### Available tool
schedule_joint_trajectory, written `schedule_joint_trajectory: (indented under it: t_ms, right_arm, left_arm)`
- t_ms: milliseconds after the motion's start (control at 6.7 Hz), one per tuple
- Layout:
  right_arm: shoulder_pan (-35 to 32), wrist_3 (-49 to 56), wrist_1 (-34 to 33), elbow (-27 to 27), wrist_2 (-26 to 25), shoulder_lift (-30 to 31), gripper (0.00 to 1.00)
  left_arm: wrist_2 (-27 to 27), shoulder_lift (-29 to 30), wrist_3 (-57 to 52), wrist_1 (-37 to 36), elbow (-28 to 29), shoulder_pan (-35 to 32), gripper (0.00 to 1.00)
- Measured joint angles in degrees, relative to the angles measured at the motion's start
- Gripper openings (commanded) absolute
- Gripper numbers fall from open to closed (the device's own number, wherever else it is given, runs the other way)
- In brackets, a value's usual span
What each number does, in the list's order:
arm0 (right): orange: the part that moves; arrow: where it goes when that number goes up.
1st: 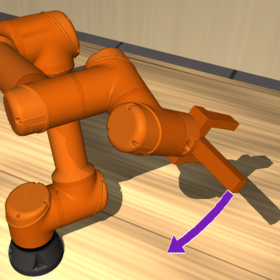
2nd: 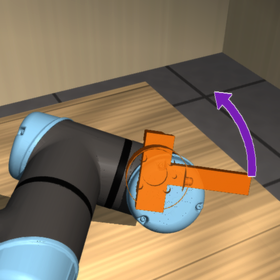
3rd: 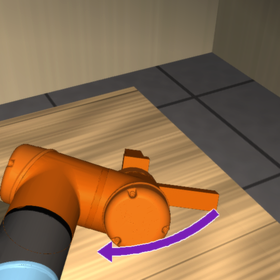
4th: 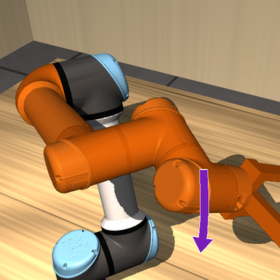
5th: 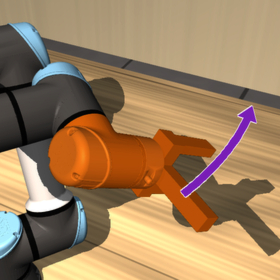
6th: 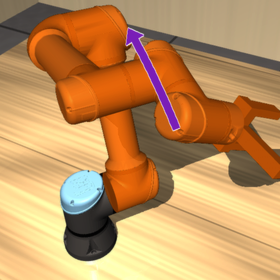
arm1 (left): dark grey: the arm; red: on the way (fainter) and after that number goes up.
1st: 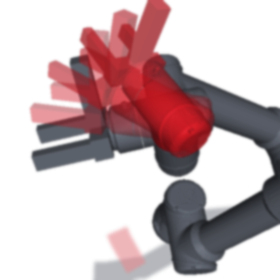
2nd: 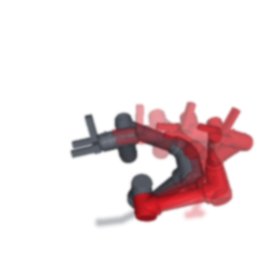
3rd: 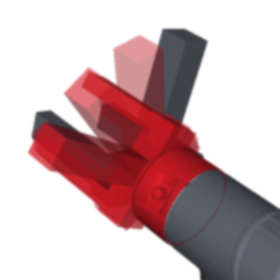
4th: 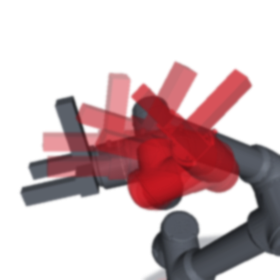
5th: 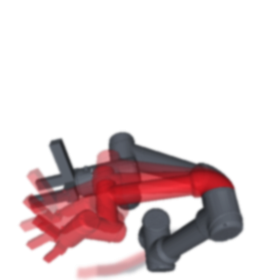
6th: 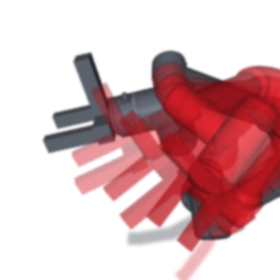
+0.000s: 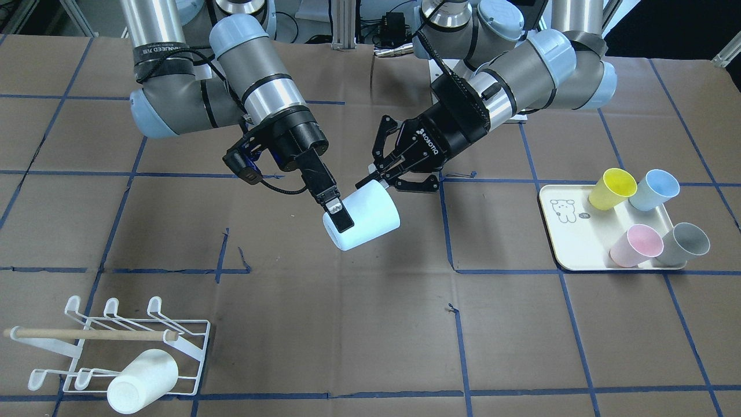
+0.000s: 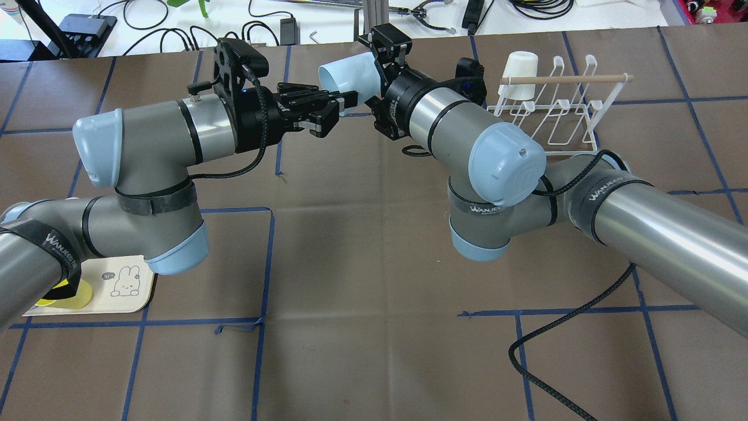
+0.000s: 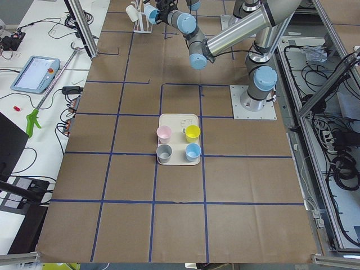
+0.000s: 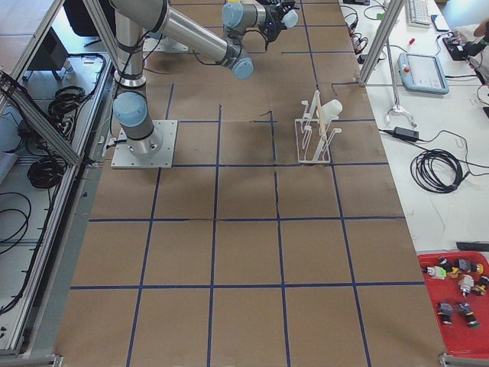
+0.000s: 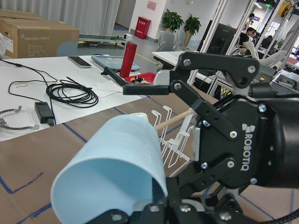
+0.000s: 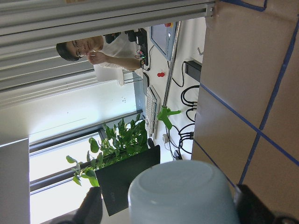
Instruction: Transfer IKEA cup to right arm and place on rack
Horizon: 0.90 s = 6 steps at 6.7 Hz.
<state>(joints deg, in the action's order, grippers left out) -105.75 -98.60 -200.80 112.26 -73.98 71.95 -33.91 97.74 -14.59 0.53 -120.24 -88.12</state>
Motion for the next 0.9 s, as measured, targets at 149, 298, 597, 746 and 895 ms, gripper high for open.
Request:
schedule_joint_trajectory:
  t_ms: [149,298,597,746,895]
  right_arm:
    - [-0.10,0.26,0.03,-0.29,0.04,-0.25,0.94]
    - [-0.13,0.42,0.05,-0.41,0.06,-0.29,0.87]
    - [-0.21,0.67,0.14,-0.43,0.30,-0.32,0.60]
    - [-0.23,0.76,0.20,-0.40,0.56,-0.33,0.49]
    - [-0.24,0.89,0.22,-0.36,0.69,-0.33,0.38]
  left_arm:
    - [-0.01,0.00,0.08,-0.02,0.00,-0.01,0.04]
    - [-0.01,-0.01,0.14,-0.06,0.00,-0.05,0.04]
    - [-0.13,-0.05,0.51,-0.05,0.01,-0.29,0.04]
    - [-0.17,-0.07,0.87,-0.08,0.01,-0.38,0.04]
    - [-0.18,-0.09,1.07,-0.08,0.00,-0.41,0.04]
